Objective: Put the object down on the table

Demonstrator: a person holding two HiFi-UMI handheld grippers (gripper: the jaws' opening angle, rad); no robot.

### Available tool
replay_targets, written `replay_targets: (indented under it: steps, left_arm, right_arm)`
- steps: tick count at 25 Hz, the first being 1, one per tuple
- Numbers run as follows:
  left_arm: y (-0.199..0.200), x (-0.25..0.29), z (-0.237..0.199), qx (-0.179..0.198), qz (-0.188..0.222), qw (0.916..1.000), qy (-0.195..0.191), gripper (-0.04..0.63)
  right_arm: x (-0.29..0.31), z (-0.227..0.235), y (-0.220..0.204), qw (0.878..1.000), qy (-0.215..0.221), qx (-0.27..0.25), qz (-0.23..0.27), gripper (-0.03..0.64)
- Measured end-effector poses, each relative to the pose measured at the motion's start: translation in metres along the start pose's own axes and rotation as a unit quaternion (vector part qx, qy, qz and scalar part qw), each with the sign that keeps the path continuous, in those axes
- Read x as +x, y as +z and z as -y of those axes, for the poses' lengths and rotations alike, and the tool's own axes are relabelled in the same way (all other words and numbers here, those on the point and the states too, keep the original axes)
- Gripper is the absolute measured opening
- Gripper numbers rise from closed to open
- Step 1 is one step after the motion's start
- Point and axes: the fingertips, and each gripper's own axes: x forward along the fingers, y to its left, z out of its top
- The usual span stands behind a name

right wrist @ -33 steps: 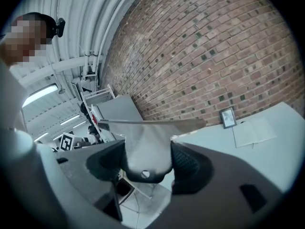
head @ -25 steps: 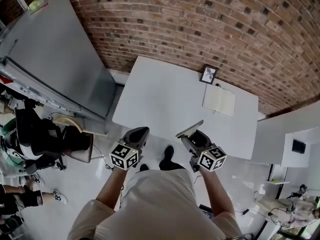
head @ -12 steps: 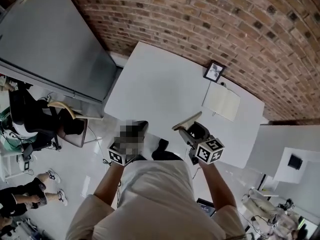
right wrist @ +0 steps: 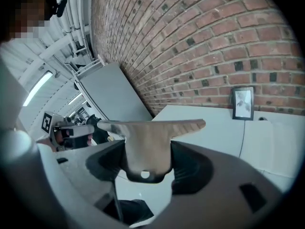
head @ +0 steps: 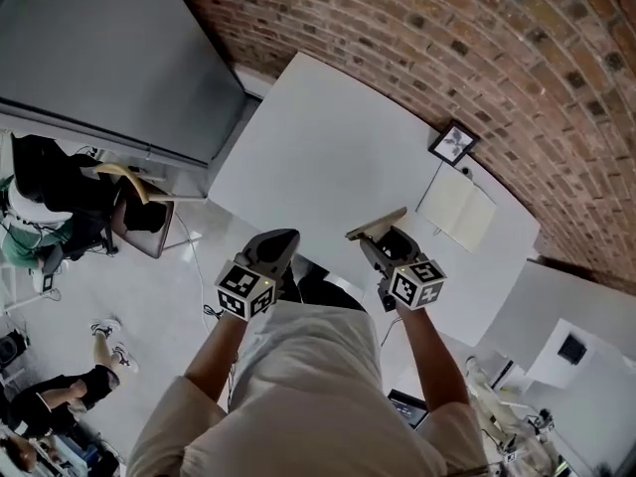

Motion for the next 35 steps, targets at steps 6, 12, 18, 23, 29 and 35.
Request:
replay_targets:
  steps: [6, 12, 18, 23, 29, 35]
  left_arm:
    - [0.001, 0.016, -0.037, 0.001, -0.017, 0.9999, -0.002, -0.006]
    - [-0.001, 0.038, -0.068, -0.002, -0.045, 0.9986, -0.027, -0.006]
    - [-0.016, 0.058, -0.089, -0.007, -0.064, 0.9972, -0.04, -0.006]
    - [-0.03, 0.065, -0.1, -0.016, -0.078, 0.9959, -0.043, -0.006]
    - [-0.045, 0.067, -0.112, -0.033, -0.088, 0.9949, -0.038, -0.006]
    - [-0.054, 0.067, -0.117, -0.044, -0.093, 0.9941, -0.035, -0.006]
  right_arm:
    - [0.044, 0.023, -0.011, 0.999, -0.033, 0.0, -0.041, 0.288]
    - [0.09, 0.049, -0.026, 0.994, -0.08, 0.015, -0.079, 0.288]
    - [0.13, 0.074, -0.057, 0.984, -0.12, 0.017, -0.128, 0.288]
    - [0.153, 0.089, -0.077, 0.974, -0.149, 0.004, -0.17, 0.288]
    - [0.171, 0.11, -0.097, 0.954, -0.194, -0.024, -0.226, 0.288]
    - [0.182, 0.122, -0.11, 0.941, -0.221, -0.035, -0.255, 0.288]
